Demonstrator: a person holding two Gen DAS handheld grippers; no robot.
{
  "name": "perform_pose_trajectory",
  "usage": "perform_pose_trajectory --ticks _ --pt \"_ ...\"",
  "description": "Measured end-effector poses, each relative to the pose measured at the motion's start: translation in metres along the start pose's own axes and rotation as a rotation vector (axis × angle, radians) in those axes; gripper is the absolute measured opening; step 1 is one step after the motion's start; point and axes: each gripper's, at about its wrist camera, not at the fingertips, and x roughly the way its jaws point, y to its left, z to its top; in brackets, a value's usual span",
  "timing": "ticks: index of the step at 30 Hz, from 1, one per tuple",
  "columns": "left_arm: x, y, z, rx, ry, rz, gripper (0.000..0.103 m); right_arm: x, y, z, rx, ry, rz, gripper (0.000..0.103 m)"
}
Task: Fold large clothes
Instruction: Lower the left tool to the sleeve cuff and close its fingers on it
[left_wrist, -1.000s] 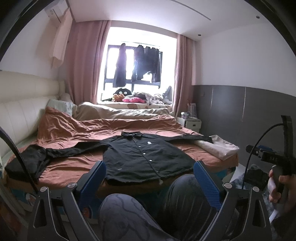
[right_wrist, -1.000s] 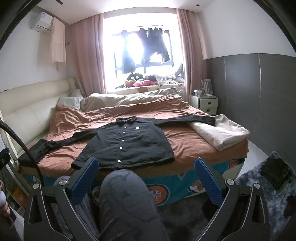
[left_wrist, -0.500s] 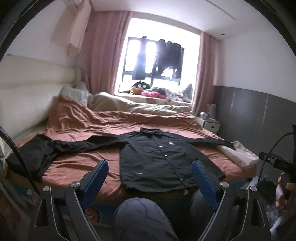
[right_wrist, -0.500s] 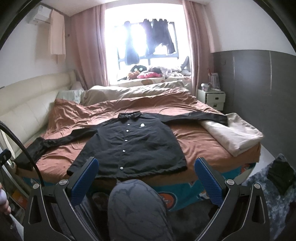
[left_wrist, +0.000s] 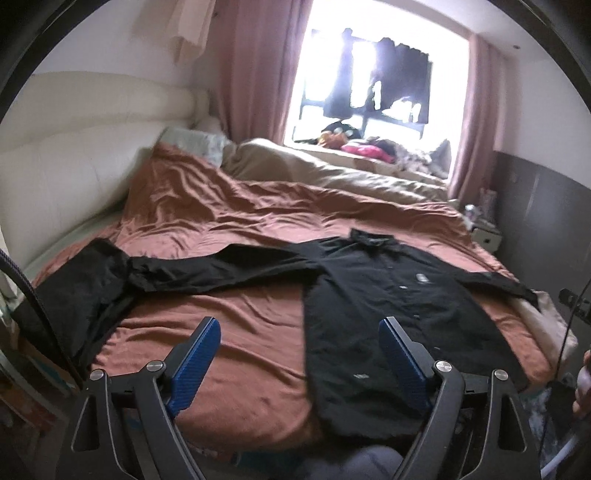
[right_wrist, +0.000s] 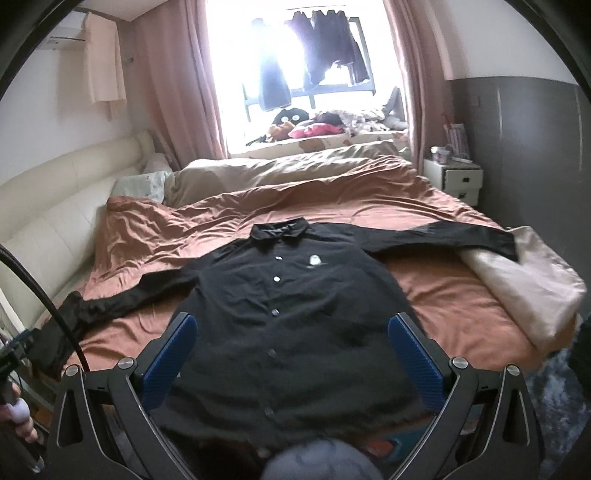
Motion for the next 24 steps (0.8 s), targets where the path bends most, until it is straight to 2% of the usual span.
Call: perform_pose_trajectory --ticks 8,16,18,20,22,24 --pt "0.064 0.044 0.023 -0.056 0.075 0.089 0.088 0.072 0.004 0.027 0.019 0.029 0.068 0.103" --pt "0.113 0.105 0.036 -0.158 0.123 0.167 0.088 0.140 0.012 0.043 0.029 0.068 0.169 0.103" --pt "0.124 0.120 0.039 -0.200 0.132 0.168 0.084 0.161 0.013 0.045 0.037 0.091 0.199 0.103" --pt "0.136 0.137 0.042 -0.239 0.146 0.172 0.076 0.184 0.014 0.046 0.035 0.117 0.221 0.103" --pt "0.150 0.154 0.046 -0.281 0.166 0.163 0.074 0.203 0.017 0.052 0.027 0.137 0.231 0.103" --pt "0.161 0.166 0.047 -0.317 0.183 0.171 0.071 0.224 0.021 0.058 0.014 0.156 0.246 0.097"
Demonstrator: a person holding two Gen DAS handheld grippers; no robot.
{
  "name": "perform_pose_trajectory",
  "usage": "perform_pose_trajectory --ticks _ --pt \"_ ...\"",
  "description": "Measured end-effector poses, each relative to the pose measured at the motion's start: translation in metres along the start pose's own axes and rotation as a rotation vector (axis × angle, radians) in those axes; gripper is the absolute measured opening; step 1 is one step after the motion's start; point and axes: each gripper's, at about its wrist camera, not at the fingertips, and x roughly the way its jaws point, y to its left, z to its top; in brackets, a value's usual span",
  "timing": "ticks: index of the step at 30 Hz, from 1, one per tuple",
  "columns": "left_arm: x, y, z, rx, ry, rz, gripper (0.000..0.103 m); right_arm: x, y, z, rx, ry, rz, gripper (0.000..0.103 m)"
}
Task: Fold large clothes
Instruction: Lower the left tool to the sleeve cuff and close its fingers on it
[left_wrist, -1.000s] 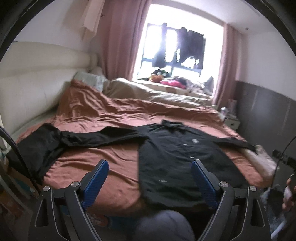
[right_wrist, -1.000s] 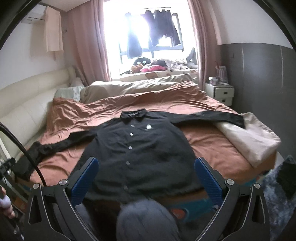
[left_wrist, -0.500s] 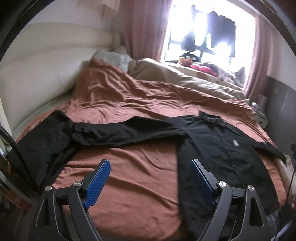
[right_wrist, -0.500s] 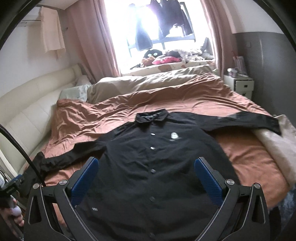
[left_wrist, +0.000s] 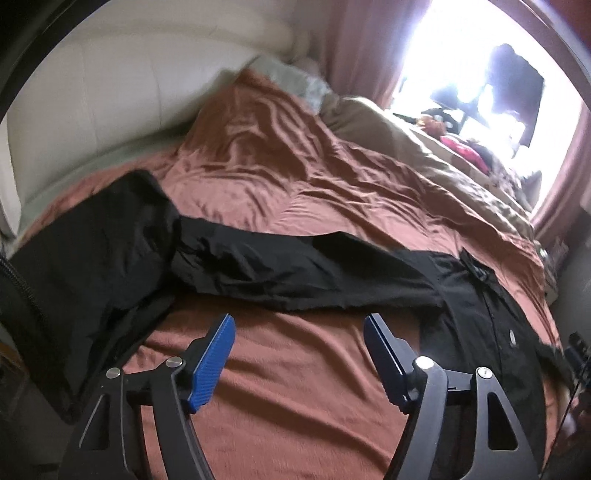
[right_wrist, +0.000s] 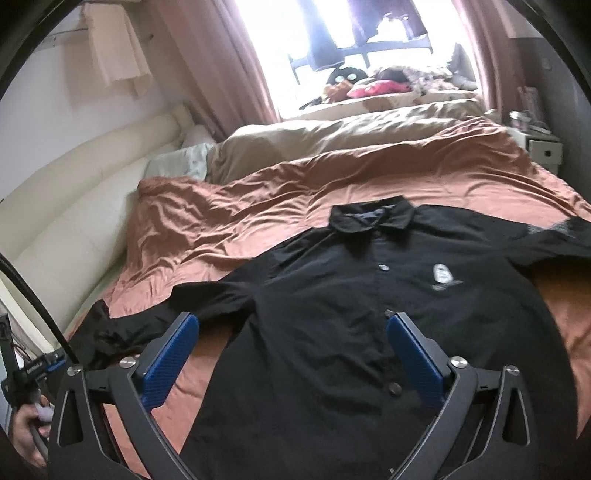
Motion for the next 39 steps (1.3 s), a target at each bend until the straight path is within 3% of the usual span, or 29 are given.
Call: perform_pose_trajectory --ticks 2,4,7,17,22,28,30,32,33,36,39 --pt "0.015 0.009 0.007 -0.031 0.018 0.012 0.058 0.018 0.001 0.011 0.000 0.021 0.016 0.091" --pt "0.030 0.015 0.011 -0.060 0.039 0.020 0.052 0.032 -0.002 0.021 0.017 0.037 0.041 0.084" --pt "0.055 0.024 0.015 -0.086 0.069 0.040 0.043 0.050 -0.012 0.028 0.050 0.056 0.071 0.081" --pt "0.124 0.064 0.013 -0.276 0.178 0.127 0.043 0.097 -0.026 0.049 0.098 0.153 0.071 0.081" --pt "0.150 0.073 0.005 -0.348 0.235 0.118 0.043 0.117 -0.020 0.061 0.111 0.183 0.054 0.081" --pt "0.163 0.074 0.015 -0.353 0.153 0.084 0.044 0.145 -0.008 0.066 0.114 0.207 0.063 0.081" --pt "0.163 0.068 0.020 -0.317 0.110 0.050 0.035 0.152 -0.003 0.067 0.097 0.213 0.078 0.080" --pt "0.161 0.062 0.024 -0.284 0.093 0.072 0.016 0.161 -0.002 0.065 0.082 0.222 0.086 0.068" --pt "0.160 0.058 0.026 -0.262 0.080 0.092 0.013 0.167 0.000 0.065 0.076 0.239 0.090 0.058" --pt "0.153 0.049 0.036 -0.211 0.051 0.122 0.010 0.192 0.000 0.062 0.085 0.285 0.108 0.032" --pt "0.146 0.043 0.049 -0.178 0.024 0.120 0.010 0.212 -0.001 0.059 0.103 0.320 0.128 0.020"
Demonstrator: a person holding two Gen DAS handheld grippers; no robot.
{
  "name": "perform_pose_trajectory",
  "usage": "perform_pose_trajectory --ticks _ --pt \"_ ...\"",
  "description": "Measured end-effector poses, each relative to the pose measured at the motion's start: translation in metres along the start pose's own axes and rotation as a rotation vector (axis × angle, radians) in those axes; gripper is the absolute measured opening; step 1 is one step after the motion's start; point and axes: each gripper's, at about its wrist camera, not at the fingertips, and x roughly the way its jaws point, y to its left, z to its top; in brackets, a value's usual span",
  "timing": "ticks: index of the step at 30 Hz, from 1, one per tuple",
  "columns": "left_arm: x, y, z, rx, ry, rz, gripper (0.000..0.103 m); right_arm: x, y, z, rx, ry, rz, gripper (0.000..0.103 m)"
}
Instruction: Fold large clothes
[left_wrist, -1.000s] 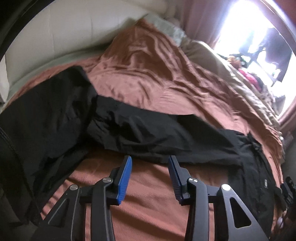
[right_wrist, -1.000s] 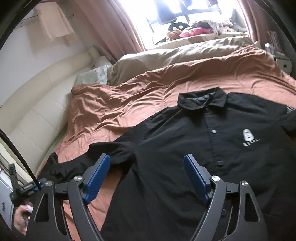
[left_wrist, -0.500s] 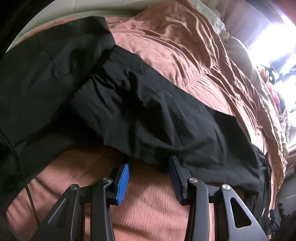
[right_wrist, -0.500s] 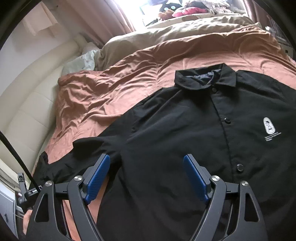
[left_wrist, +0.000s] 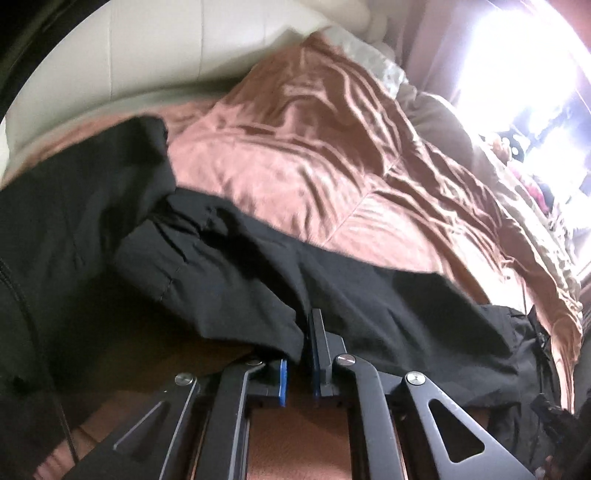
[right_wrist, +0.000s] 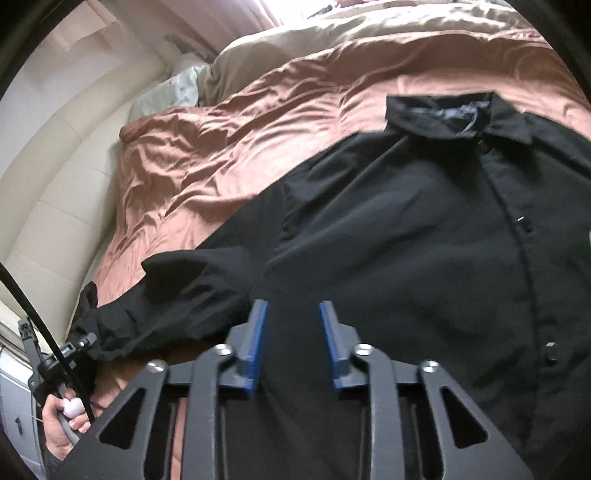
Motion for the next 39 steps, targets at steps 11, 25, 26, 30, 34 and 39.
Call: perform_pose_trajectory --ticks 11,25,26,30,34,39 --pt "-0.061 -0.062 0.055 0.121 -0.141 -0.079 0.006 0.070 -0.006 0.009 0.086 0.125 0.169 0.012" --pt "-0.152 -0.233 0.069 0.389 -0.266 -0.295 0.005 0.021 -0.042 0.024 0.142 -0.019 0.120 0.009" --pt "-0.157 -0.248 0.067 0.408 -0.265 -0.319 0.005 0.010 -0.053 0.023 0.184 -0.033 0.129 0.009" --pt "-0.169 -0.291 0.055 0.472 -0.252 -0.383 0.005 -0.025 -0.071 0.016 0.253 -0.102 0.129 0.015" --pt "-0.173 -0.326 0.039 0.526 -0.228 -0.433 0.005 -0.054 -0.084 -0.004 0.322 -0.164 0.152 0.081" --pt "-0.171 -0.368 0.016 0.589 -0.191 -0.481 0.005 -0.082 -0.115 -0.033 0.425 -0.176 0.164 0.081"
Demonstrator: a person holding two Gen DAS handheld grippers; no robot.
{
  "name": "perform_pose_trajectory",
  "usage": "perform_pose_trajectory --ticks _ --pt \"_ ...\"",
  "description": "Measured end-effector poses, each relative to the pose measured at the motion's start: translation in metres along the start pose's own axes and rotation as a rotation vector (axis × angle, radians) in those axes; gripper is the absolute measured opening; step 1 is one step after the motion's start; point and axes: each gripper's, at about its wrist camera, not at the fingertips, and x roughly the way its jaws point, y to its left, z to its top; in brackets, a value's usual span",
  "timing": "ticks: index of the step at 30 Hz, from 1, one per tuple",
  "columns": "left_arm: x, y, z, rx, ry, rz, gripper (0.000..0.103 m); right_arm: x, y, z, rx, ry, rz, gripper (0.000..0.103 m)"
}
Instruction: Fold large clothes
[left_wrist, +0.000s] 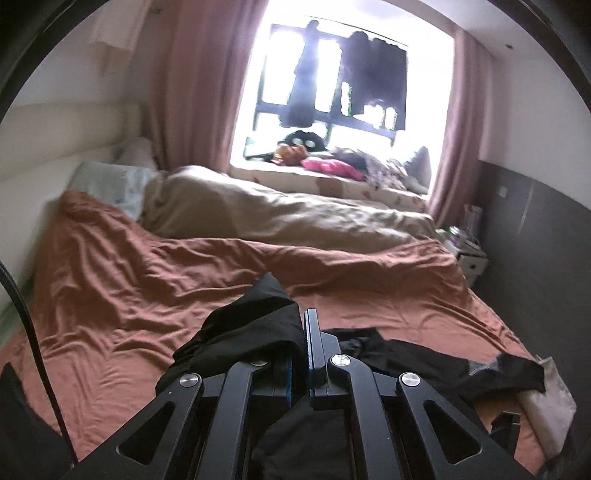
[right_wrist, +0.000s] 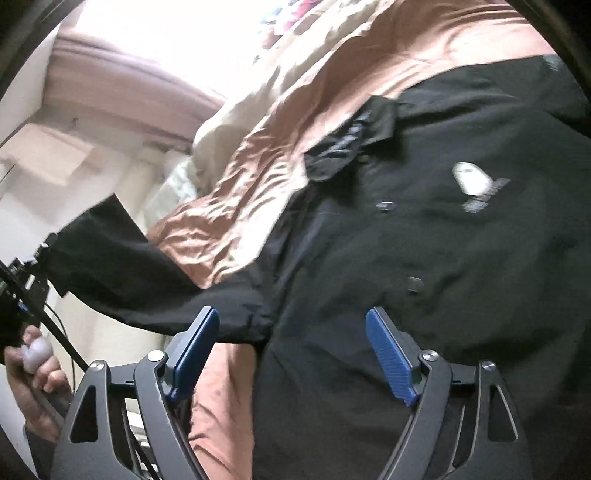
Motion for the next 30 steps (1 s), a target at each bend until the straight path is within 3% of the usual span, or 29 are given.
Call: perform_pose_trajectory --ticks 4,11,15,20,24,27,30 --pt "0.017 -0.034 -0.001 0.033 0.025 -0.042 0.005 -0.012 -0.016 0.011 0.056 -0.039 -0.075 0.081" --pt "0.056 -0.094 -0.009 0.109 0.089 -0.124 0.005 -0.028 -0.046 0.030 0.187 -0.115 -0.032 0.081" --pt "0.088 -0.124 -0.029 0.137 0.173 -0.165 0.007 -0.032 -0.068 0.036 0.244 -0.130 -0.035 0.081" --pt "0.132 -0.144 -0.065 0.106 0.320 -0.238 0.046 -0.049 -0.087 0.039 0.332 -0.150 -0.028 0.081" --pt "0.144 -0.155 -0.091 0.126 0.383 -0.293 0.050 -0.067 -0.095 0.039 0.354 -0.169 -0.016 0.081" --pt "0.144 -0.154 -0.100 0.149 0.409 -0.256 0.050 -0.062 -0.096 0.040 0.353 -0.167 -0.018 0.081" --pt "0.136 -0.130 -0.103 0.109 0.400 -0.211 0.050 -0.055 -0.097 0.041 0.345 -0.153 -0.029 0.081"
